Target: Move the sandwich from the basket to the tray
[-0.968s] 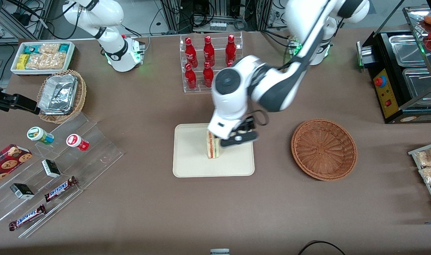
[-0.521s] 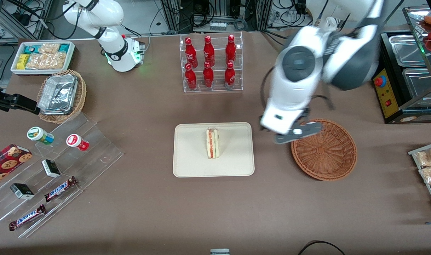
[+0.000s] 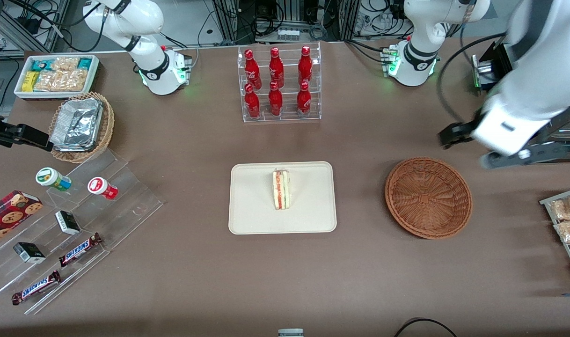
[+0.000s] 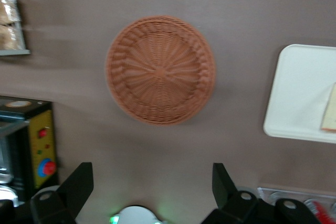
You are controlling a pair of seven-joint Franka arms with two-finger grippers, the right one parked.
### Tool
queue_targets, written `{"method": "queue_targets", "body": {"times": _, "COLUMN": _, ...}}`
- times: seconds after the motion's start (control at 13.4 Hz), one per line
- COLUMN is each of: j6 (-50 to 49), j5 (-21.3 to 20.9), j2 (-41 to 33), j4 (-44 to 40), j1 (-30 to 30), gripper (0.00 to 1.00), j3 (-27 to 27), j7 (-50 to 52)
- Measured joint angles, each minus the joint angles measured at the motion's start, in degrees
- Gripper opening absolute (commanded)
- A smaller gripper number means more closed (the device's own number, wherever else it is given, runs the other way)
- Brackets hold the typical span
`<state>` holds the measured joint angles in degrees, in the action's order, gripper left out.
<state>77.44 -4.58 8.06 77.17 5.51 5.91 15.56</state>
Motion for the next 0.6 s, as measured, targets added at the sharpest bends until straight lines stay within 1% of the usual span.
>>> {"method": "queue_targets", "body": {"times": 0.3, "j6": -0.1, "j5": 0.8, "j2": -6.2, "j4": 5.6, "j1": -0.6, "gripper": 1.0, "j3": -5.5, "j7": -10.8}}
{"method": "queue_targets", "body": {"times": 0.45, "j6": -0.1, "j5": 2.0, "j2": -9.0, "j4": 8.7, "j1": -0.6, "gripper": 1.0, "j3": -7.4, "j7": -13.1}}
{"method": "queue_targets", "body": {"times": 0.6, "j6": -0.1, "j5": 2.4, "j2": -10.1, "j4": 9.9, "j1": -0.6, "gripper": 1.0, "j3": -8.6, "j7": -14.0}}
